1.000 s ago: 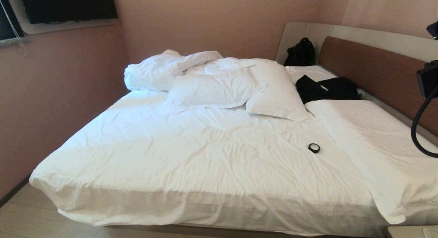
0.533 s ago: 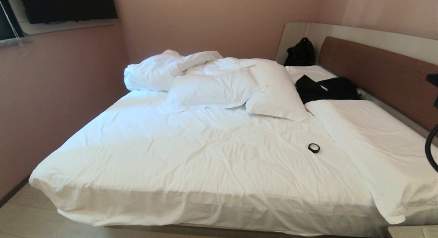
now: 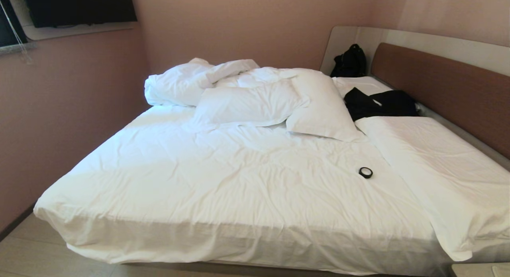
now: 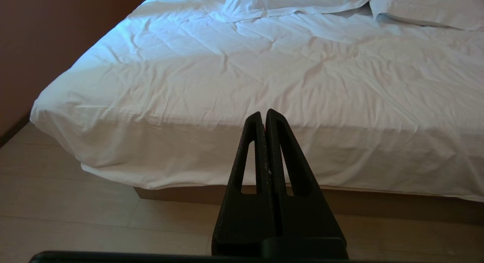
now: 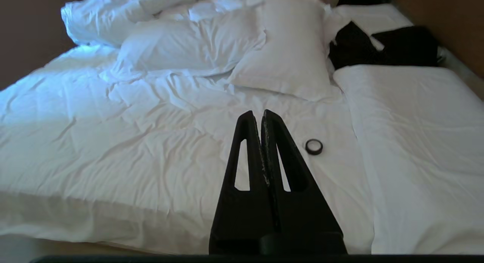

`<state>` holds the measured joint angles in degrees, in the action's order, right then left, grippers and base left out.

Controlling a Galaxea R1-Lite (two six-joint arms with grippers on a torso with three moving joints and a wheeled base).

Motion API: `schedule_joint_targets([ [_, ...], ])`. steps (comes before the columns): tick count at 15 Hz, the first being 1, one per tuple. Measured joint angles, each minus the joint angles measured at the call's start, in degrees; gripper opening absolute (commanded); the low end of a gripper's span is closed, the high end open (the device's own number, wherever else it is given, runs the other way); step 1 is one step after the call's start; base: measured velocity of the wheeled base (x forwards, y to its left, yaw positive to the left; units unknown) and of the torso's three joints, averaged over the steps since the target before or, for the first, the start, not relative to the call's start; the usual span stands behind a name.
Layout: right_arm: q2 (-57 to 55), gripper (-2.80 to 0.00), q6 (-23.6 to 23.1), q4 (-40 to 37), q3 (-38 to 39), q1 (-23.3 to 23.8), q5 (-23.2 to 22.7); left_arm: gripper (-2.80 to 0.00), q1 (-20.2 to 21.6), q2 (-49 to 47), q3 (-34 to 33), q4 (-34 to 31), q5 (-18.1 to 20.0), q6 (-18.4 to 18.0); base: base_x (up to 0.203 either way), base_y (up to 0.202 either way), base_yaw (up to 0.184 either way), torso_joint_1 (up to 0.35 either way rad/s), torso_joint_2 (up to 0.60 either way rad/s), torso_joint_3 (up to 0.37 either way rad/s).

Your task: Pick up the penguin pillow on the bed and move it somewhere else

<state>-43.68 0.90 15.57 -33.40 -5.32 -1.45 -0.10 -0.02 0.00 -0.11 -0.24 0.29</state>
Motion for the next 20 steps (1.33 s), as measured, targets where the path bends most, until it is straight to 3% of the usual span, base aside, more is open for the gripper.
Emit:
schedule_joint_targets([
  [11, 21.05, -2.8, -0.42, -9.46, 5.68, 0.06, 7.34, -2.8, 0.02, 0.0, 0.0, -0.05, 0.02, 0.01, 0.0, 0.0, 0.0, 0.0, 0.0, 0.0],
  [16, 26.21, -2.8, -0.29, -9.76, 8.82, 0.06, 11.38, -2.8, -0.01, 0.0, 0.0, 0.0, 0.02, 0.04, 0.0, 0.0, 0.0, 0.0, 0.0, 0.0],
  [20, 27.44, -2.8, -0.33, -10.7, 12.9, 1.67, 10.94, -2.8, 0.02, 0.0, 0.0, 0.01, 0.02, 0.0, 0.0, 0.0, 0.0, 0.0, 0.0, 0.0],
])
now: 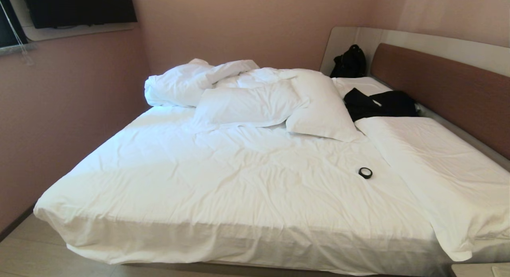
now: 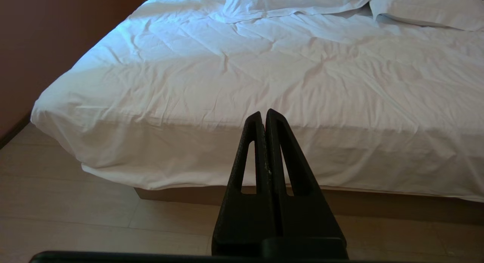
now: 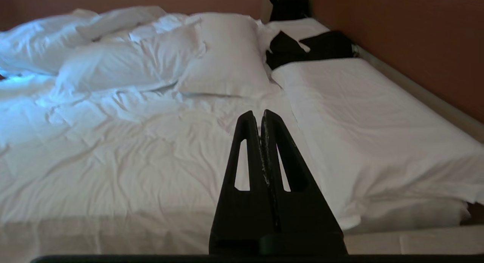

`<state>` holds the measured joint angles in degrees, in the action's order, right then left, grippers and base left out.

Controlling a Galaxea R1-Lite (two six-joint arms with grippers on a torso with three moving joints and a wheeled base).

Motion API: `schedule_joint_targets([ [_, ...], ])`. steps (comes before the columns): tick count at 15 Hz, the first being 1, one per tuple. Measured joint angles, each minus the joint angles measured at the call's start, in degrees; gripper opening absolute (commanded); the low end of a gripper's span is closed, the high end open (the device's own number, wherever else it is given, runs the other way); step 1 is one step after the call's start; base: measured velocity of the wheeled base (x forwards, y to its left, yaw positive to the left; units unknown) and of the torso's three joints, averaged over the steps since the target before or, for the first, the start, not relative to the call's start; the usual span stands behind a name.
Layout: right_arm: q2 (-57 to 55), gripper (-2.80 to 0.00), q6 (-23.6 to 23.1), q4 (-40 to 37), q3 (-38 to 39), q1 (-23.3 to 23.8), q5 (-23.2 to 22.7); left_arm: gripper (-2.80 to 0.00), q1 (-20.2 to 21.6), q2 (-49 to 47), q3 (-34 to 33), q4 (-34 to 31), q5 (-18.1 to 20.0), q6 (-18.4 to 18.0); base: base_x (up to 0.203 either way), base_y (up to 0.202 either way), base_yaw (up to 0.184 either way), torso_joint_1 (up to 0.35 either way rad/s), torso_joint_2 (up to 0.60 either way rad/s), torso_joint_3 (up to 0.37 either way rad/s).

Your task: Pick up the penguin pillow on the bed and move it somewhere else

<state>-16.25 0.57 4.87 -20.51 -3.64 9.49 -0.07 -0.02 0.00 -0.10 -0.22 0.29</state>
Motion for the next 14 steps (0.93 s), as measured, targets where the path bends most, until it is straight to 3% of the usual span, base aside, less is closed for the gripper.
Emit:
schedule_joint_targets([
  [5, 2.99, -2.8, -0.26, -0.12, 7.35, 4.0, -5.43, -2.8, -0.04, 0.0, 0.0, -0.01, -0.02, 0.01, 0.0, 0.0, 0.0, 0.0, 0.0, 0.0],
  [9, 6.91, -2.8, -0.68, 0.13, 10.96, 4.44, -10.47, -2.8, -0.04, 0.0, 0.0, -0.01, 0.0, 0.01, 0.0, 0.0, 0.0, 0.0, 0.0, 0.0],
  [14, 12.07, -2.8, -3.67, 0.2, 16.8, 4.35, -12.38, -2.8, -0.04, 0.0, 0.0, -0.01, -0.01, 0.01, 0.0, 0.0, 0.0, 0.0, 0.0, 0.0],
])
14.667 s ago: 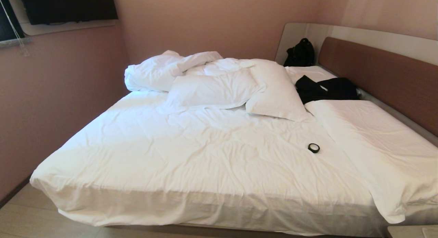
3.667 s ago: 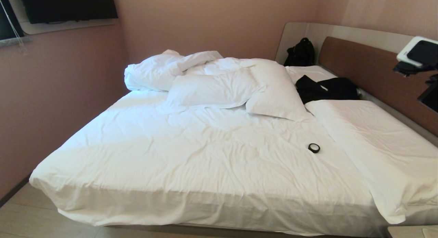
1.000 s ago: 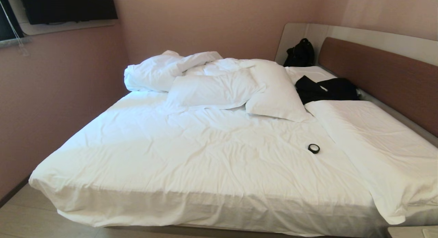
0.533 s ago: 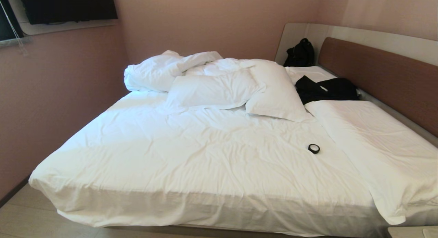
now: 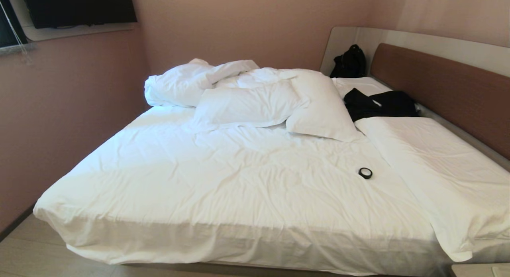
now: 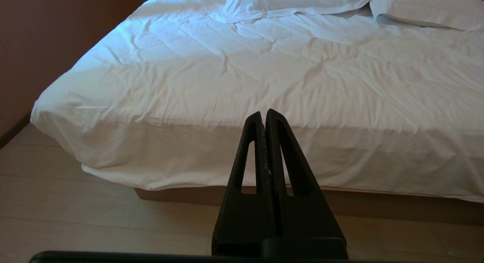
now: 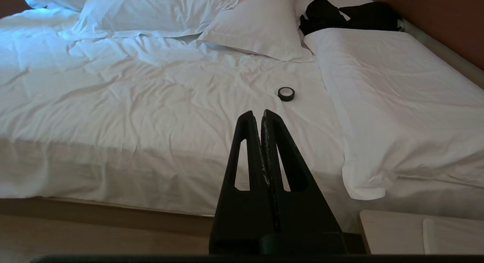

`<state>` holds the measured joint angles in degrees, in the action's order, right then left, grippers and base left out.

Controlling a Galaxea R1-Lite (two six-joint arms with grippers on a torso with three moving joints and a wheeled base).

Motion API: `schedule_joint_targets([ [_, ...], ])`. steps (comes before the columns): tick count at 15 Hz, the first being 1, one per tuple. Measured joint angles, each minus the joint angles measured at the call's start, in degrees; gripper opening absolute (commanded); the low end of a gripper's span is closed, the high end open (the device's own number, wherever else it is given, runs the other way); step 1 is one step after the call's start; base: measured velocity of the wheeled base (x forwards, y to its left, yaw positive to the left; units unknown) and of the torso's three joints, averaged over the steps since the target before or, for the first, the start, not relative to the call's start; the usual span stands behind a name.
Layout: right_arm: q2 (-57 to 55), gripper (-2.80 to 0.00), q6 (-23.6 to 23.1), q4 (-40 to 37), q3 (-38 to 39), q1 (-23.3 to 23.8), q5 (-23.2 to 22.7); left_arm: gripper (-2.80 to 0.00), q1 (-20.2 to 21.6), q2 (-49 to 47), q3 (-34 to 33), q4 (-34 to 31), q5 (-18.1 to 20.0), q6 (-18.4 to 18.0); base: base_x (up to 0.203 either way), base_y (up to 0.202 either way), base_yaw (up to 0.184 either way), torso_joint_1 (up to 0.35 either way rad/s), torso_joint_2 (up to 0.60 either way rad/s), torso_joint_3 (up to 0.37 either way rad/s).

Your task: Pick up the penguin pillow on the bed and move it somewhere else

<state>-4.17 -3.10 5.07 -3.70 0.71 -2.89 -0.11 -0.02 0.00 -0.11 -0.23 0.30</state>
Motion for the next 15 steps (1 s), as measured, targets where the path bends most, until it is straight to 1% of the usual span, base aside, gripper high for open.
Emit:
schedule_joint_targets([
  [4, 2.68, -2.8, -0.11, -0.71, 2.55, 0.0, 0.0, -2.8, 0.04, 0.0, 0.0, 0.01, 0.01, 0.01, 0.0, 0.0, 0.0, 0.0, 0.0, 0.0],
  [12, 4.02, -2.8, 0.64, -3.48, 3.29, 0.0, 2.15, -2.8, 0.01, 0.0, 0.0, 0.01, -0.01, 0.03, 0.0, 0.0, 0.0, 0.0, 0.0, 0.0],
  [15, 4.04, -2.8, 1.87, -5.63, 3.24, 0.0, 2.48, -2.8, 0.01, 0.0, 0.0, 0.01, 0.01, 0.01, 0.0, 0.0, 0.0, 0.0, 0.0, 0.0],
])
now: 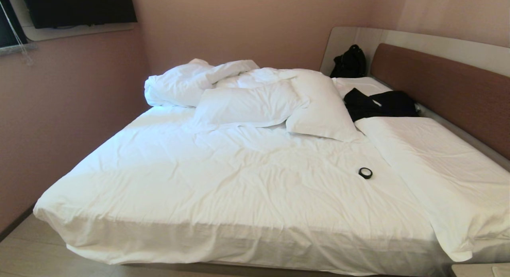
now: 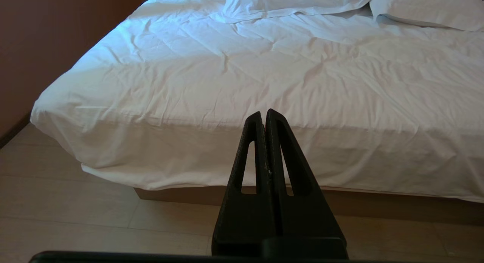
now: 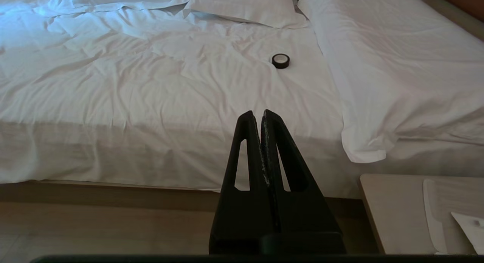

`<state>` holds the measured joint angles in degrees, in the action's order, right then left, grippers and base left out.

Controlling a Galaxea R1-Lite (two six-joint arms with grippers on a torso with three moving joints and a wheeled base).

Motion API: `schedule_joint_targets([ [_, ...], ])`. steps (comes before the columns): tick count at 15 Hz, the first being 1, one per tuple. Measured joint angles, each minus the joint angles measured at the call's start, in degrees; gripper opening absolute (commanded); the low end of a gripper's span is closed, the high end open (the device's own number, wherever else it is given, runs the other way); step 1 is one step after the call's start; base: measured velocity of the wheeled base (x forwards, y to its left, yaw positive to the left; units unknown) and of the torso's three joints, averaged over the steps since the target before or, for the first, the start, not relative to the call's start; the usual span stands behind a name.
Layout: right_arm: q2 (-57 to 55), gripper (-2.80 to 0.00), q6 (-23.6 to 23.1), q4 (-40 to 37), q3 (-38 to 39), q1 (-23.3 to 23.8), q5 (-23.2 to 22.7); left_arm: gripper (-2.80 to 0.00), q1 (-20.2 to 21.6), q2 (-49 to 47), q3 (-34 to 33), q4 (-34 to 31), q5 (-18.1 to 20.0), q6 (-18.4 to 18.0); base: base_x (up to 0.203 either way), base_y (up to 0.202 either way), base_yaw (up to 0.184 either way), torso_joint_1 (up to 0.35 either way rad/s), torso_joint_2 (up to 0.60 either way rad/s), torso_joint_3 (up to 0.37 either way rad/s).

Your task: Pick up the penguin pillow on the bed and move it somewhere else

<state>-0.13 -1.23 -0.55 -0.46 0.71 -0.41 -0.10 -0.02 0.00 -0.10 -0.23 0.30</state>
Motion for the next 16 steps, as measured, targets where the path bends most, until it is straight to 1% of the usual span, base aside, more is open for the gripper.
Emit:
schedule_joint_targets([
  [16, 0.02, -2.8, 0.32, -0.41, 0.02, 0.0, 0.06, -2.8, 0.02, 0.0, 0.0, -0.04, -0.04, -0.01, 0.0, 0.0, 0.0, 0.0, 0.0, 0.0],
])
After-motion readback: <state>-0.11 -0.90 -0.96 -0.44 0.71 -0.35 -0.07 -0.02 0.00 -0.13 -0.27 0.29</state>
